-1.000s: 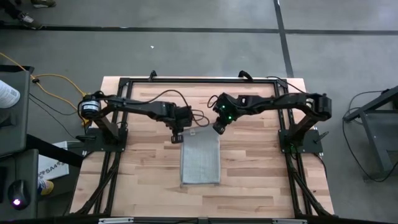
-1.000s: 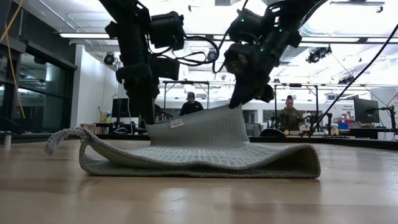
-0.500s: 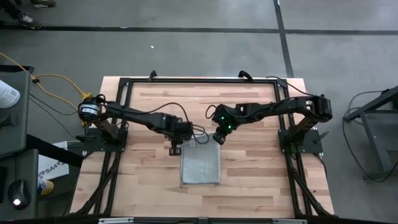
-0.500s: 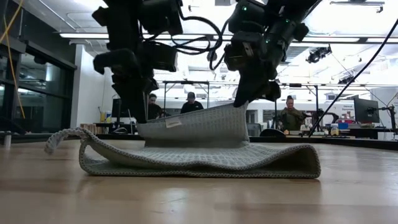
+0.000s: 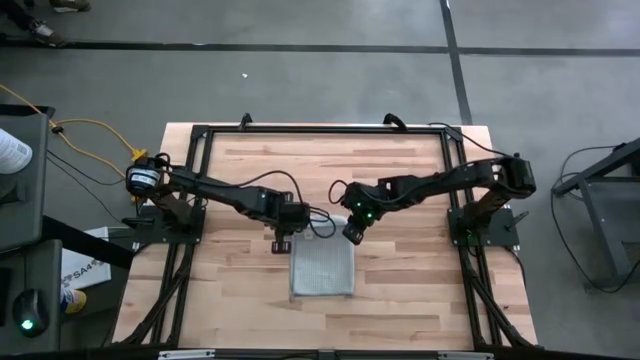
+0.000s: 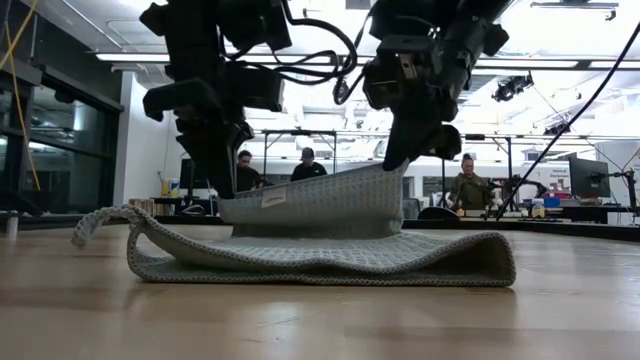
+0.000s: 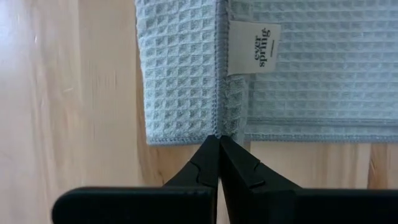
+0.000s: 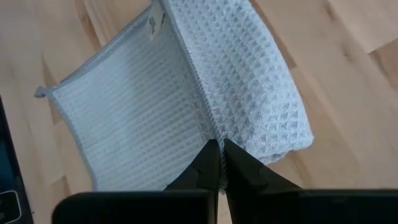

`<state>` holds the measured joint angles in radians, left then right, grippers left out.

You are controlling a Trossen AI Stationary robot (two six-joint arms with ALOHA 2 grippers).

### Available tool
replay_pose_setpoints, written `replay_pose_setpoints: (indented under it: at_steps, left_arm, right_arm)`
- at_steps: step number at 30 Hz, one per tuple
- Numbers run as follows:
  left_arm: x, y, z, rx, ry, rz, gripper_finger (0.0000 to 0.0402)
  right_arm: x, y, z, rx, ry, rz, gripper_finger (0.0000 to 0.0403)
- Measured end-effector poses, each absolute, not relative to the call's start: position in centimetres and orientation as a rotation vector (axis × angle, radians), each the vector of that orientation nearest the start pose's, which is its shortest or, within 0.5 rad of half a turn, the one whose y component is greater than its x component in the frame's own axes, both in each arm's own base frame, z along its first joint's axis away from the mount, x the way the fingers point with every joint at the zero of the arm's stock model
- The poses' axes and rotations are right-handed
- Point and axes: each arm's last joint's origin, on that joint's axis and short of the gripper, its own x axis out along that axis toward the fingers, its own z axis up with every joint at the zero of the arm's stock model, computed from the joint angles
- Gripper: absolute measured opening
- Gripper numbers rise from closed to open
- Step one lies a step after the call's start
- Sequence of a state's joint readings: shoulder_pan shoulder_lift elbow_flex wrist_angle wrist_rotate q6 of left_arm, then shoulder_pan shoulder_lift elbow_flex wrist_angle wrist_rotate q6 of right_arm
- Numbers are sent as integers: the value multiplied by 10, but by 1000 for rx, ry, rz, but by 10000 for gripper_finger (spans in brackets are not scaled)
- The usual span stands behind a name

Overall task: Fold microfiber towels
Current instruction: Fold the gray towel

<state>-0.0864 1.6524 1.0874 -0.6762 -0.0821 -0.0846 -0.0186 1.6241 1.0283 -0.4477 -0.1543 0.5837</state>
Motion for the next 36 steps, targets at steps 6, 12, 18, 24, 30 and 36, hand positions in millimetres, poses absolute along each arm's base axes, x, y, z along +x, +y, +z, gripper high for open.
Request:
replay_pose_setpoints:
  at_steps: [6, 12, 18, 24, 30, 36]
  left_arm:
    - [311, -28, 195, 0, 1234, 31, 0]
    - [310, -40, 195, 4, 1226, -14, 0]
    - [310, -53, 196, 19, 1211, -46, 0]
    - [309, -63, 196, -13, 1208, -78, 0]
    - [310, -75, 205, -22, 1195, -106, 0]
    - [311, -87, 212, -7, 1174, -143, 0]
  right_arm:
    - [319, 9, 196, 622, 1062, -174, 4]
    - [317, 15, 195, 629, 1078, -170, 4]
    - [317, 21, 195, 645, 1088, -167, 4]
    - [316, 35, 195, 650, 1096, -146, 4]
    - [314, 52, 195, 639, 1105, -142, 4]
    - [311, 65, 195, 609, 1101, -150, 4]
